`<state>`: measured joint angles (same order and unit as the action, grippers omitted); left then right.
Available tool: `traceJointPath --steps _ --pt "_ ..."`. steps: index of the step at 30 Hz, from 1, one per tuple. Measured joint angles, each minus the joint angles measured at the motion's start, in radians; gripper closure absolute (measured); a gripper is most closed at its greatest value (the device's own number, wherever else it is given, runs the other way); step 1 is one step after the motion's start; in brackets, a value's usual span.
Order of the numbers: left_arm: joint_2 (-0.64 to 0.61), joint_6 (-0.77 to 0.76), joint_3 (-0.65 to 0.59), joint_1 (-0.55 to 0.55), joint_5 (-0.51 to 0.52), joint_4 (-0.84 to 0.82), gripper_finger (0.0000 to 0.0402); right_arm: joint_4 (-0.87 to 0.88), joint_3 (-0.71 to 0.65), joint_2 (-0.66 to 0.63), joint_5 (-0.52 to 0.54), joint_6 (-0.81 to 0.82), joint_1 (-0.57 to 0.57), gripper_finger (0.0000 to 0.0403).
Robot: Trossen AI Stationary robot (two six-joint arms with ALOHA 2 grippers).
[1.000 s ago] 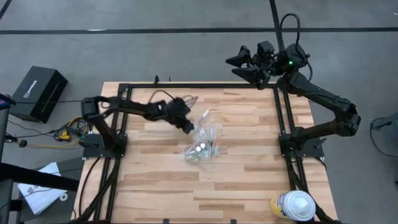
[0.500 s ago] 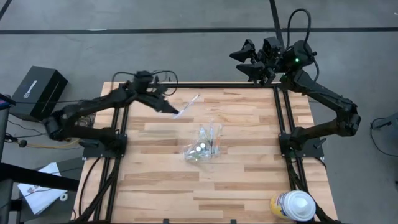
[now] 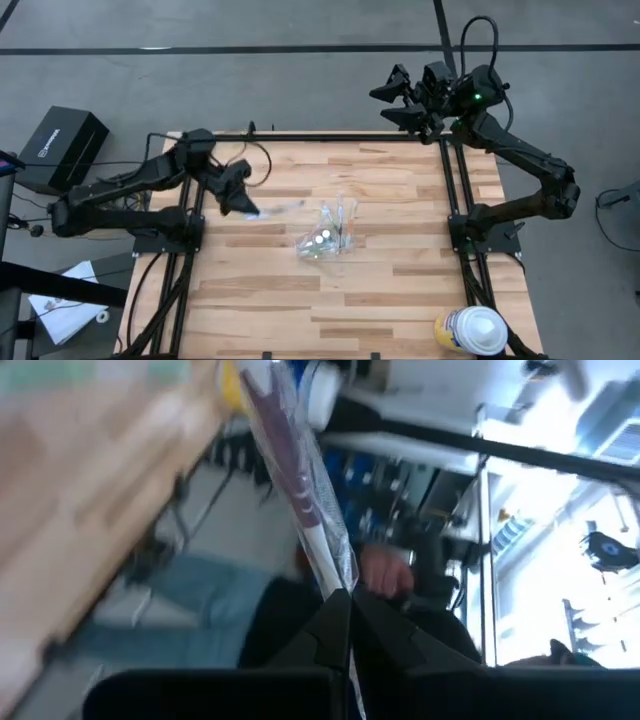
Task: Pick & Place toothbrushing station
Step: Put the purple toothbrush into the transparent organizer
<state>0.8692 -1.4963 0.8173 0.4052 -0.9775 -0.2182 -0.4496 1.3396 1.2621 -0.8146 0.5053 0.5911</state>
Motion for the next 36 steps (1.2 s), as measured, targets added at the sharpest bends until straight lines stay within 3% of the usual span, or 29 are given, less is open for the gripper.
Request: traceJointPath --steps 11,20,24,36 --pt "0.017 -0.255 0.000 -0.235 -0.048 -0.030 0.0401 0.000 -0.001 0.000 -0.036 -0.008 -0.003 0.0154" --pt "0.040 -0.297 -0.122 -0.251 -0.043 -0.014 0.0401 0.000 -0.001 0.000 -0.053 -0.011 -0.003 0.0154" --pt "0.078 -0.297 -0.161 -0.250 -0.044 0.065 0.0401 0.000 -0.001 0.000 -0.057 -0.011 -0.004 0.0154" --pt "0.193 -0.318 -0.170 -0.240 -0.047 0.206 0.0401 -0.001 -0.002 0.000 -0.102 -0.016 -0.041 0.0154"
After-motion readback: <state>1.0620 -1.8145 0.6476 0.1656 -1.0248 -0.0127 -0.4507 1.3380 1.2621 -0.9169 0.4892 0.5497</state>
